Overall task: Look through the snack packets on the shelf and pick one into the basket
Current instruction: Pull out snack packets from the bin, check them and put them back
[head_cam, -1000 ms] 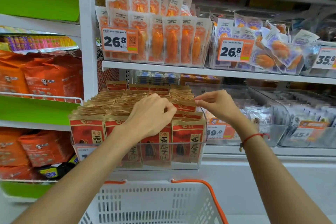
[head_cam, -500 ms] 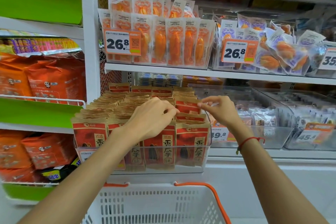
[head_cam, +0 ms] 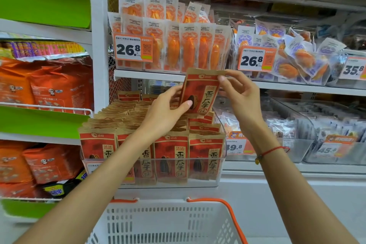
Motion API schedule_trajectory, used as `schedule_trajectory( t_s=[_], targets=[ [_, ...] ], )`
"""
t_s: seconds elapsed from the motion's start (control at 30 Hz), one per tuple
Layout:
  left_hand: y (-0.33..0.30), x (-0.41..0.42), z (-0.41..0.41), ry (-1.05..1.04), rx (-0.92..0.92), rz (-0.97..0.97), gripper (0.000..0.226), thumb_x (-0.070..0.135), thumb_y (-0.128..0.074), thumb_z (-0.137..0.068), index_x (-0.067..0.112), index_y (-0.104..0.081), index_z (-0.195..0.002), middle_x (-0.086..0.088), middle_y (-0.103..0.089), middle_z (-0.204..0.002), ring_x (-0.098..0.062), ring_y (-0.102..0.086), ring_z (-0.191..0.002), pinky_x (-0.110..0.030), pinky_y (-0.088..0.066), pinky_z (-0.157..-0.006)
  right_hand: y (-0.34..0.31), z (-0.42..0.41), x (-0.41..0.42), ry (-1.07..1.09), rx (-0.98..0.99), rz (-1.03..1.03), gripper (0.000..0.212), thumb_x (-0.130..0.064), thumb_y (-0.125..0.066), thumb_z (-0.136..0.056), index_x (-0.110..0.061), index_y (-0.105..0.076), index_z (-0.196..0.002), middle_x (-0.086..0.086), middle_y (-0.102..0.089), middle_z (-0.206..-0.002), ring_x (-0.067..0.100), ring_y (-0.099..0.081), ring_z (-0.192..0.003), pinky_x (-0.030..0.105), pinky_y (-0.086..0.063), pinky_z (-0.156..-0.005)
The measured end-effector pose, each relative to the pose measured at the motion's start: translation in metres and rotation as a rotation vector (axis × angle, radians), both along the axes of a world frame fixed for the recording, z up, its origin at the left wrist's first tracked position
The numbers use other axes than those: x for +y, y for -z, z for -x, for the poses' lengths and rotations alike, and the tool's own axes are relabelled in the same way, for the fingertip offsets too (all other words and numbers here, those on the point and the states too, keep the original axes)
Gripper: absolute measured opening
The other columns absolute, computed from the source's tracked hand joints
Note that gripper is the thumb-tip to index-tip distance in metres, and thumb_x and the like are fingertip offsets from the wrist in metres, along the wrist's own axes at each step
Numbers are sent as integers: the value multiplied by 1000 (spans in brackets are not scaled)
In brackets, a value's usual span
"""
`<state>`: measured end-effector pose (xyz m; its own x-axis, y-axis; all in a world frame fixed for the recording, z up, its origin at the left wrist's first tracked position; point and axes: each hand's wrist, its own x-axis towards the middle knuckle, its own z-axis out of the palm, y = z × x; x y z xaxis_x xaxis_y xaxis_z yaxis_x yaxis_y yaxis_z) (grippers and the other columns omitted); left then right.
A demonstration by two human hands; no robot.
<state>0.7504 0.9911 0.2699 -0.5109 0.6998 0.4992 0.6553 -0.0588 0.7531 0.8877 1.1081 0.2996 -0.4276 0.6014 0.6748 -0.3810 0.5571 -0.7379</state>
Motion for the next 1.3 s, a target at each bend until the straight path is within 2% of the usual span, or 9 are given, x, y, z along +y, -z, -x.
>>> schedule_trajectory(
  t_s=[0.17,0.27,0.4,0.63,0.77,0.9,0.97,1.13,1.3],
  targets=[
    [-6,-9,1,-138,-67,-212,30,29,-61,-95,27,-62,-125,11,-66,-114,-8,-61,-109,-42,-49,-99,-6,2,-8,-29,-60,22,23,-15,-59,-96,-24,-63,-116,-5,-72,-109,3,-66,-104,20,-53,-85],
    [-11,-19,1,-93,-258,-287,18,32,-58,-96,33,-63,-113,12,-68,-109,-5,-62,-105,-39,-50,-98,-6,3,-6,-13,-174,111,24,-18,-55,-99,-25,-60,-121,-4,-71,-109,8,-65,-107,23,-53,-89],
    [-12,-39,-4,-27,-472,-241,23,33,-53,-98,24,-66,-115,8,-72,-101,-1,-66,-95,-18,-55,-72,0,4,-24,-69,-292,231,26,-20,-44,-103,-12,-63,-117,4,-72,-103,18,-68,-98,22,-56,-81],
    [13,-90,-19,-38,-574,-195,15,29,-56,-96,26,-69,-104,7,-76,-87,-3,-71,-80,-14,-54,-57,32,-4,-72,-220,-532,258,28,-40,-42,-101,-24,-50,-122,-6,-68,-98,1,-67,-81,18,-56,-72],
    [36,-114,-28,-9,-576,-101,19,25,-56,-95,25,-69,-109,8,-76,-92,-4,-72,-83,-13,-54,-58,49,-10,-82,-311,-615,241,28,-34,-56,-94,-25,-53,-121,-11,-70,-95,-1,-69,-81,19,-56,-73],
    [52,-122,-30,53,-539,37,19,28,-58,-93,33,-67,-109,24,-73,-90,13,-66,-82,-4,-48,-56,65,-5,-94,-353,-584,276,34,-24,-68,-88,-22,-56,-120,-6,-71,-107,3,-70,-88,17,-56,-67],
    [55,-123,-30,80,-568,93,20,31,-58,-93,36,-67,-110,23,-73,-95,12,-66,-86,-4,-49,-60,70,-2,-98,-354,-526,337,29,-22,-72,-85,-23,-61,-112,-9,-74,-96,4,-71,-85,15,-55,-64],
    [55,-124,-28,125,-638,188,26,31,-60,-92,29,-67,-116,10,-75,-101,-5,-71,-94,-17,-55,-72,71,2,-101,-290,-452,418,16,-30,-72,-85,-21,-72,-98,-5,-77,-85,10,-73,-77,18,-55,-61],
    [56,-117,-24,47,-692,69,35,35,-65,-86,26,-63,-121,6,-75,-104,-8,-71,-96,-30,-55,-85,72,2,-100,-274,-479,419,21,-33,-71,-84,-16,-74,-97,-2,-77,-83,12,-74,-75,16,-53,-57]
  ],
)
